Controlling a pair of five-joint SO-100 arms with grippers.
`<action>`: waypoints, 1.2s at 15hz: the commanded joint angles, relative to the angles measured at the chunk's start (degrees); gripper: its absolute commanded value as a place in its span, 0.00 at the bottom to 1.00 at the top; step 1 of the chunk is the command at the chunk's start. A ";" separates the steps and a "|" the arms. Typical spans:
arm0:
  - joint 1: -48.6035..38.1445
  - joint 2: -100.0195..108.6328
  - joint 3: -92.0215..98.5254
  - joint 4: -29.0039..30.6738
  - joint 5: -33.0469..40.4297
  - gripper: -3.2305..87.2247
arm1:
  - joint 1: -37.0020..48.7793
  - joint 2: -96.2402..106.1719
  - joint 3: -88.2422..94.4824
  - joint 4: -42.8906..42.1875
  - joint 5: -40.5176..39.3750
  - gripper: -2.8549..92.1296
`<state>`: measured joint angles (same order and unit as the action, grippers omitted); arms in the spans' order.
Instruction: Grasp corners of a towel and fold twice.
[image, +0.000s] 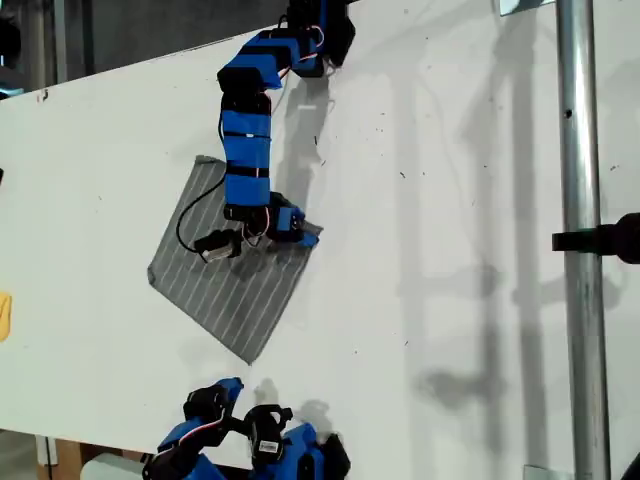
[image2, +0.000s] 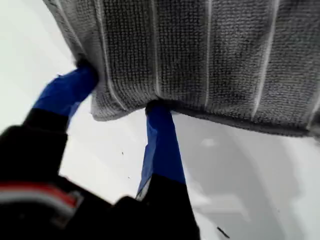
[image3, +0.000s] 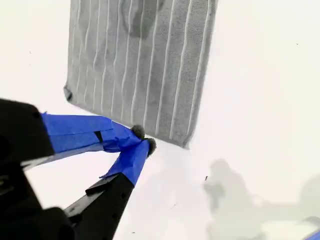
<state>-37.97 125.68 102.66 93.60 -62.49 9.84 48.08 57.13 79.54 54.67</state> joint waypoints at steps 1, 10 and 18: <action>-0.88 1.49 -0.35 -1.05 -0.44 0.01 | 0.53 0.97 -2.29 -0.35 -0.35 0.03; 6.15 -6.77 -6.06 -1.41 3.25 0.33 | -4.48 7.82 3.52 1.05 1.58 0.03; -5.36 -23.99 9.32 -23.55 12.39 0.38 | -5.63 10.11 3.52 0.00 2.72 0.03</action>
<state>-40.96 104.41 111.71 74.27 -50.54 5.54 50.98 60.91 80.24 56.69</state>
